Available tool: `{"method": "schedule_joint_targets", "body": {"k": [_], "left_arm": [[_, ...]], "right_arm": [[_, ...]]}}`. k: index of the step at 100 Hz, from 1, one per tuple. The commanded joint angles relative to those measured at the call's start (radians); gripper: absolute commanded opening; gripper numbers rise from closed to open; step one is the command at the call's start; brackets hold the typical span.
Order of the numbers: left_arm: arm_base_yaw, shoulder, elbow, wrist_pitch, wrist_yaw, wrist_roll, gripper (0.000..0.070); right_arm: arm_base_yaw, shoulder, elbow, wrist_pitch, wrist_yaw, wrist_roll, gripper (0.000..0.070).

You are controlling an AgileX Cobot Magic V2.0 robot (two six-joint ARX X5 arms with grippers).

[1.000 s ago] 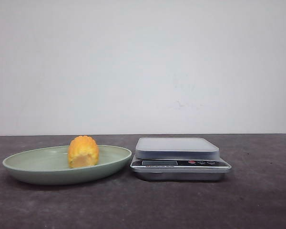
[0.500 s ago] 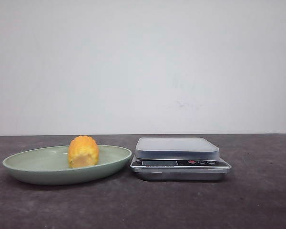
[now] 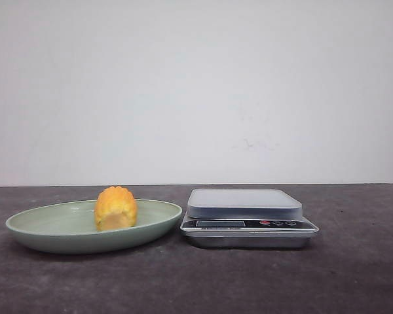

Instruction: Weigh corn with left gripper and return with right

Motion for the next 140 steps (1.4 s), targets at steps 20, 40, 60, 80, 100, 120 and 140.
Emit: {"method": "schedule_joint_targets", "body": {"k": [20,40,60,80,100,120,140], "left_arm": [[0.091,-0.227,-0.580,0.610,0.300,0.013,0.0000],[0.153,-0.404,-0.981,0.885,0.348,0.013,0.0000],[0.200,-0.529,-1.306,1.023,0.333,0.013,0.0000],[0.234,-0.600,-1.513,1.135,0.332,-0.013,0.0000],[0.238,-0.627,-1.625,1.218,0.233,-0.002,0.0000],[0.267,-0.627,-1.701,1.223,0.077,-0.002,0.0000],[0.362,-0.627,-1.732,1.231,0.087,0.003,0.0000]], "right_arm": [[0.000,-0.001,-0.002,-0.001,-0.002,0.007,0.0006],[0.000,-0.001,-0.002,-0.001,-0.002,0.007,0.0006],[0.000,-0.001,-0.002,-0.001,-0.002,0.007,0.0006],[0.000,-0.001,-0.002,-0.001,-0.002,0.007,0.0006],[0.000,-0.001,-0.002,-0.001,-0.002,0.007,0.0006],[0.000,-0.001,-0.002,-0.001,-0.002,0.007,0.0006],[0.000,-0.001,-0.002,-0.001,-0.002,0.007,0.0006]]}}
